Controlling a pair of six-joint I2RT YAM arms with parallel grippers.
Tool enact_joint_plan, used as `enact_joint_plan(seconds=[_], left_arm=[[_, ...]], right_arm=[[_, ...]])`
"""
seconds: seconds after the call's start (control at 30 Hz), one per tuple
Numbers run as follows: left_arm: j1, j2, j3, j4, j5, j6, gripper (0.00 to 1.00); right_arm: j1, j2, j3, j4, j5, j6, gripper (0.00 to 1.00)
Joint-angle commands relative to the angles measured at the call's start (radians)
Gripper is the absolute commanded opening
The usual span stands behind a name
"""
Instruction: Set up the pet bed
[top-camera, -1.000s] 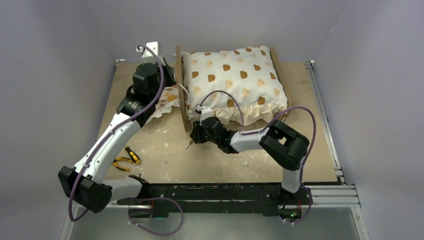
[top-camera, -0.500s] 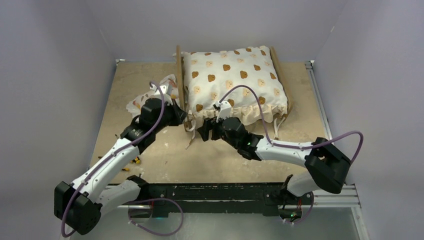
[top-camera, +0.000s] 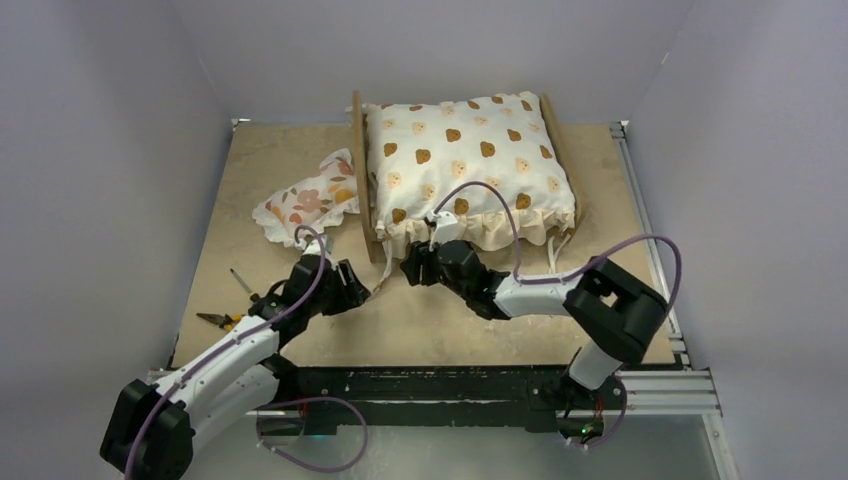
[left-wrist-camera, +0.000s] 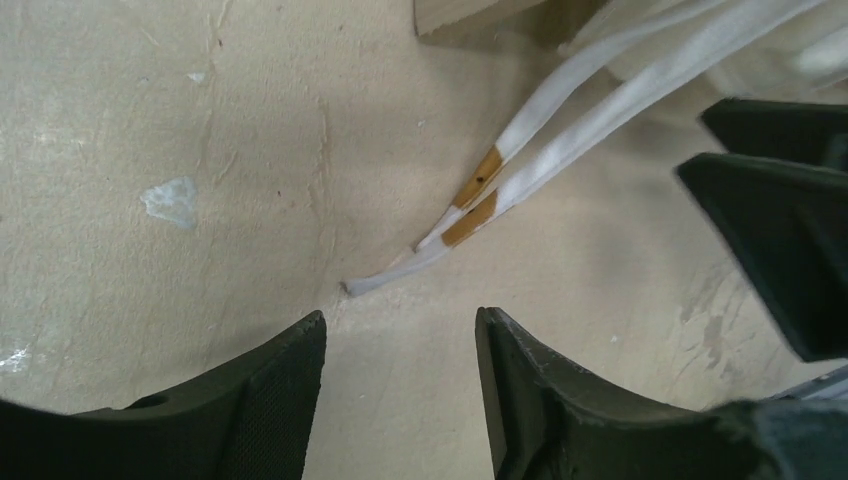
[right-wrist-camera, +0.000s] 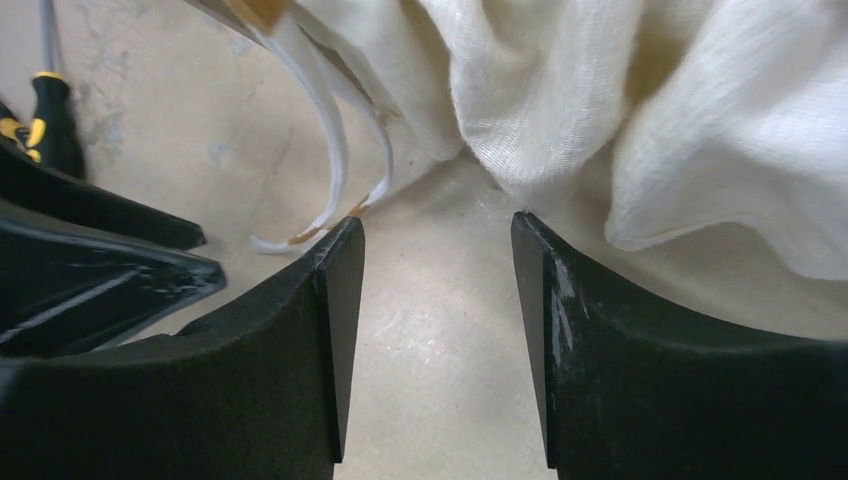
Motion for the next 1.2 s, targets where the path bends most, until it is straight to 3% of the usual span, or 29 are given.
enact_joint_plan(seconds=[0.0, 0.4, 0.67, 0.83, 1.17], left_arm=[[-0.001, -0.051, 0.018, 0.027, -0.050, -0.020, 0.58], [-0.003, 0.062, 0.068, 0.176, -0.010, 0.019, 0.61], [-0.016, 0.144, 0.085, 0.236, -0.022, 0.021, 0.61], [-0.031, 0.200, 0.102, 0.294, -0.031, 0.027, 0.61], [-0.052, 0.221, 0.147, 0.322, -0.098, 0.024, 0.61]], right_arm=[[-0.002, 0.082, 0.028, 0.194, -0.012, 0.023, 0.56], [-0.002, 0.249, 0.056, 0.407, 0.087, -0.012, 0.54], [-0.002, 0.273, 0.063, 0.445, 0.100, -0.056, 0.31], [-0.003, 0.236, 0.056, 0.402, 0.088, -0.067, 0.00], [-0.006, 0.068, 0.102, 0.114, 0.023, -0.031, 0.00]])
